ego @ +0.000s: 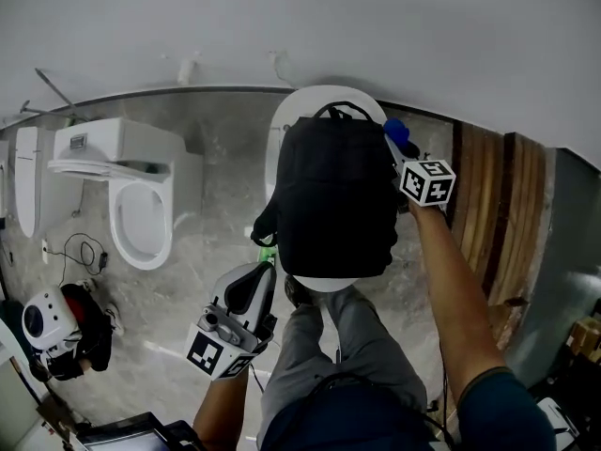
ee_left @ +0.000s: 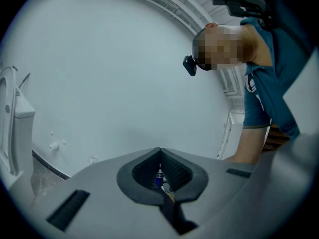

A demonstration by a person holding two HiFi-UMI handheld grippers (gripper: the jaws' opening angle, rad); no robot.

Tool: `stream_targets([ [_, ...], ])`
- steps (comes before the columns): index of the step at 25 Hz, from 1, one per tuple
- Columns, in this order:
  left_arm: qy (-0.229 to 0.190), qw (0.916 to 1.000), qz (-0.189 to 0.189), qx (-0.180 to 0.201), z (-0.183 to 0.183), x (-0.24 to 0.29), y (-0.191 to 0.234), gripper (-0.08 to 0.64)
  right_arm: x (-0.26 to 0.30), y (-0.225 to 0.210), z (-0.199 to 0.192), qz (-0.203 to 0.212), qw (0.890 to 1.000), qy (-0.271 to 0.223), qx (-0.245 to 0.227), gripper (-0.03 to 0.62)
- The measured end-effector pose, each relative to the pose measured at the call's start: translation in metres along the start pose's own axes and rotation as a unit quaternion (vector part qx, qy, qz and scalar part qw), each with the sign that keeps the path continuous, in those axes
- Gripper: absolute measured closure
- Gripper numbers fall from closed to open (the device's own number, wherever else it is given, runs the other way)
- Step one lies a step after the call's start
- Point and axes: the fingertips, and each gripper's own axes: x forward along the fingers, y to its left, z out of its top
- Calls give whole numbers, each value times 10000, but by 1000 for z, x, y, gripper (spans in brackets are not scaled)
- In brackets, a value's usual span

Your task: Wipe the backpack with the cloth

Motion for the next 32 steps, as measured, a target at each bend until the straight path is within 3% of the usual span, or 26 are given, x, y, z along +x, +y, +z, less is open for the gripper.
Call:
stream_targets([
  [3,-90,9999,78,-100,0,-2,2,557,28,9,6,125,9942,621,-863,563],
  [6,-174,9996,178,-131,0,-5,5,557,50,28,16,291,9807,939,-1687,563],
  [9,-169,9994,268,-120,-1,-8,8,557,79,83,22,1047,9716,1077,-1829,563],
  [12,-176,9991,368,-122,-1,-12,12,557,109,158,9,1861,9551,1417,-1820,563],
  [15,-244,9986,461,-117,0,-22,21,557,129,210,5,1947,9364,1528,-2487,563],
  [16,-271,9983,493,-119,0,-25,23,557,131,222,0,1925,9195,1656,-3001,563],
  [17,-293,9981,527,-125,0,-28,24,557,130,233,-6,1927,8939,1818,-3615,563],
  [18,-311,9978,565,-138,-2,-31,25,557,127,244,-14,1984,8610,1988,-4241,563],
  [21,-362,9968,683,-219,-2,-41,32,557,111,283,-52,2471,7373,2492,-5773,563],
  [24,-374,9964,723,-231,2,-48,38,557,81,318,-116,3060,6105,3030,-6647,563],
  [25,-384,9963,730,-223,2,-50,38,557,69,325,-139,3197,5749,3165,-6835,563],
  [26,-399,9963,735,-212,3,-52,38,557,56,331,-160,3333,5495,3288,-6919,563],
  [30,-460,9958,762,-202,6,-61,43,557,3,347,-231,3720,4821,3717,-7007,563],
  [31,-460,9958,769,-204,6,-63,45,557,-8,351,-243,3778,4728,3740,-7028,563],
  [32,-453,9957,778,-205,6,-64,46,557,-19,356,-253,3850,4718,3753,-6988,563],
])
